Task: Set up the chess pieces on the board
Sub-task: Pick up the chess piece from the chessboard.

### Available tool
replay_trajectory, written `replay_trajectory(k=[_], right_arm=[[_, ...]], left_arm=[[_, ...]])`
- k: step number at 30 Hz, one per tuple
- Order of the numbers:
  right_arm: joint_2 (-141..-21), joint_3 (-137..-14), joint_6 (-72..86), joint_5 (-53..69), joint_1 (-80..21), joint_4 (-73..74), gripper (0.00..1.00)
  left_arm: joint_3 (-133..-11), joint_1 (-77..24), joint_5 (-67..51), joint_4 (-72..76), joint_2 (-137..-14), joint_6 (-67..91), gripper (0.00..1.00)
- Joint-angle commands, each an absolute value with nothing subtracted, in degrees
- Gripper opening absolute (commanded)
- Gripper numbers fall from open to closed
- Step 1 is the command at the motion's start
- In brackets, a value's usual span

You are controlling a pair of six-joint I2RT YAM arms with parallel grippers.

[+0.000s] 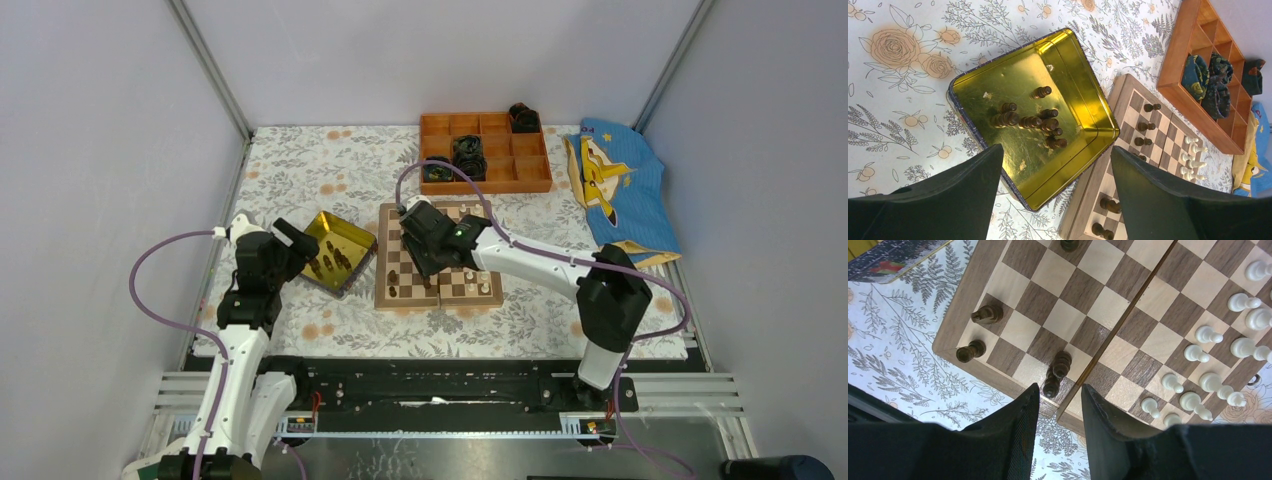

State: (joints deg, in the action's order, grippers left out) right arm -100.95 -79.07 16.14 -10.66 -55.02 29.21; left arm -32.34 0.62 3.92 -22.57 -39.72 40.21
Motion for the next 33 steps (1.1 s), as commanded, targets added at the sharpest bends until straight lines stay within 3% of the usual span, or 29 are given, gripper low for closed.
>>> replay_trajectory(k=[1, 21, 33], right_arm=[[-102.6, -79.0, 16.7, -8.4, -54.0, 28.0, 0.43], [-106.6, -79.8, 16.4, -5.9, -52.2, 26.8, 0.42], [-107.3, -80.5, 16.0, -5.4, -51.8, 26.7, 0.32]], left_arm=[[-31.9, 0.2, 3.2, -19.9, -38.9, 39.9, 0.87], [-32.0, 0.3, 3.2, -19.9, -39.2, 40.0, 0.87], [-32.0, 0.2, 3.3, -19.9, -39.3, 40.0, 0.88]])
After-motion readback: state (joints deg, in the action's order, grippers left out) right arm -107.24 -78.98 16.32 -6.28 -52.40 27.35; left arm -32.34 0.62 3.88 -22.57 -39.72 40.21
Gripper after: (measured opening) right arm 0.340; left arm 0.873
